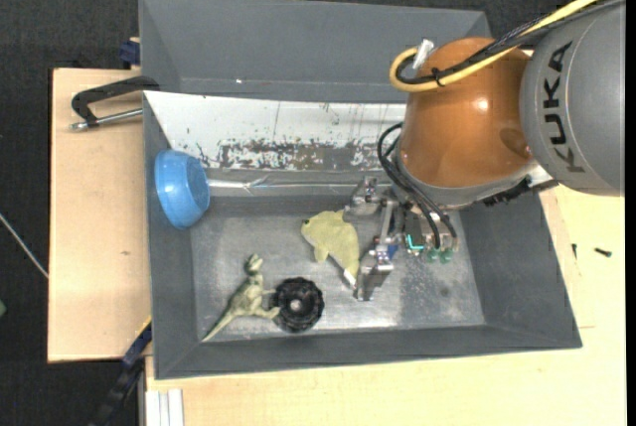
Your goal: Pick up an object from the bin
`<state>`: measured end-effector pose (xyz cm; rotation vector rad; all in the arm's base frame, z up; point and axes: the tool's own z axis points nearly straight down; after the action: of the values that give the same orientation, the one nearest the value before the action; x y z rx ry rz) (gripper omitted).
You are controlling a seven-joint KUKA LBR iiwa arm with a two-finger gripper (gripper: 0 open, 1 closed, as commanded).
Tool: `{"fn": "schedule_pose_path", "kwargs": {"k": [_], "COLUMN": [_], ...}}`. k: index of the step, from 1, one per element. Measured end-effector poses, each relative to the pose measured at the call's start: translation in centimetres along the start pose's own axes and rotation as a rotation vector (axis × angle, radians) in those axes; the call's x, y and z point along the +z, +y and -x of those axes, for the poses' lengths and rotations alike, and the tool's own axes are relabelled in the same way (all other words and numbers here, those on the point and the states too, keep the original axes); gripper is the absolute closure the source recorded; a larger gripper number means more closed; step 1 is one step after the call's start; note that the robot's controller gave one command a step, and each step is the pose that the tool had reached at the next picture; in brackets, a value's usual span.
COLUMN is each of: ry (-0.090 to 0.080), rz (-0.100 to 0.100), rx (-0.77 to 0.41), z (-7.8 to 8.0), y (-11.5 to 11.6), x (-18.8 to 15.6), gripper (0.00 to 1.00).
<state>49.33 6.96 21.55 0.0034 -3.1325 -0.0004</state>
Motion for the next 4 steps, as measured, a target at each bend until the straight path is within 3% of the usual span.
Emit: {"fn": "schedule_pose_path", "kwargs": {"k": [1, 2, 3, 4], "ry": [-0.008, -0.009, -0.009, -0.013], "rz": [0.000, 0.001, 0.001, -0.004], "rx": [-0.057, -0.056, -0.055, -0.071], "z": [3.3, 3.3, 3.3, 3.7], "y": [1.5, 1.5, 1.5, -6.1], "x": [12.2, 12.3, 12.3, 11.5], "gripper": [0.00, 1.00, 0.00, 0.00]}}
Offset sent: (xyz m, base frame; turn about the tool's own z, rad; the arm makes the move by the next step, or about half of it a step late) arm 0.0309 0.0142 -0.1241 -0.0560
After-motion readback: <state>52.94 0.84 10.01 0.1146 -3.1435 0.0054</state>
